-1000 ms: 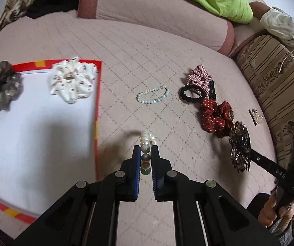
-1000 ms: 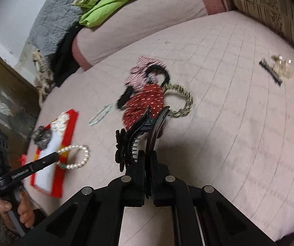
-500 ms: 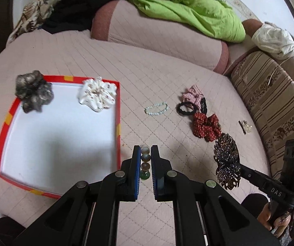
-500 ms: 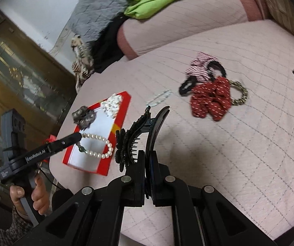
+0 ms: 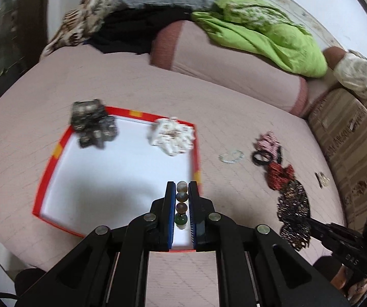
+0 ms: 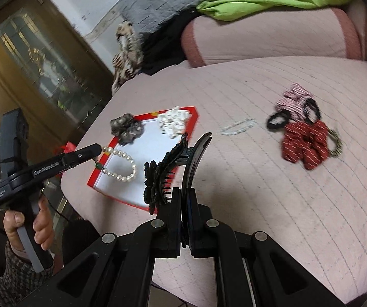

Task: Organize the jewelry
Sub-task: 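Carry pearl bracelet to the tray with left tool while right tool carries claw clip, then release pearl bracelet in tray with left tool while right tool releases claw clip there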

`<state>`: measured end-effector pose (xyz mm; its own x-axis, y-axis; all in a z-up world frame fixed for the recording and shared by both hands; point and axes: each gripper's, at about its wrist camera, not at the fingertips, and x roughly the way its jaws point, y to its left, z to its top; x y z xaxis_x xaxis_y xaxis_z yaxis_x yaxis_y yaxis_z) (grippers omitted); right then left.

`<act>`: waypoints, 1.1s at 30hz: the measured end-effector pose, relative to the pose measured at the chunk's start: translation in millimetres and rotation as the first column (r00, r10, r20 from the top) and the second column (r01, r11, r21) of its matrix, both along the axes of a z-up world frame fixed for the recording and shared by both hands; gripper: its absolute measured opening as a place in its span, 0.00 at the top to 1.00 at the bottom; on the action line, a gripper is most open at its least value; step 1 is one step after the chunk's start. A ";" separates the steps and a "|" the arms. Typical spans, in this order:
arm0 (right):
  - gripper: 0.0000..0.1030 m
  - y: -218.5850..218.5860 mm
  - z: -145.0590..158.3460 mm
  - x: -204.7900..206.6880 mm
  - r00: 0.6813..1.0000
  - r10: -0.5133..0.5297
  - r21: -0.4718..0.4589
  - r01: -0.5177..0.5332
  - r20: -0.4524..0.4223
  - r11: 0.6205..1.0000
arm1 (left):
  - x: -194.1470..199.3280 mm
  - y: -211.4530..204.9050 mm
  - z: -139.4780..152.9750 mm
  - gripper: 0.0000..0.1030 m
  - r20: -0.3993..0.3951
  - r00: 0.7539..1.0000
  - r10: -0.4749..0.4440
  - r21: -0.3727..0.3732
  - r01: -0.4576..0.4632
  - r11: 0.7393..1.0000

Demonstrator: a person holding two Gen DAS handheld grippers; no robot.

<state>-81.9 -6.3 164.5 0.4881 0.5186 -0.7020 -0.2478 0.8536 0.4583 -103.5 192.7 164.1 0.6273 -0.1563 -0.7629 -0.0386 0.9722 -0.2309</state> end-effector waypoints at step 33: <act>0.95 158.7 -79.6 72.2 0.972 0.160 -0.147 -0.186 -0.173 0.972 | 12.5 144.3 -73.8 0.91 -0.160 0.931 0.328 0.072 -0.321 0.944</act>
<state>-9.7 152.5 84.9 0.2765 0.4590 -0.8443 -0.3333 0.8698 0.3637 -91.0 337.0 90.4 0.5005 0.0706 -0.8629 -0.3882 0.9092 -0.1508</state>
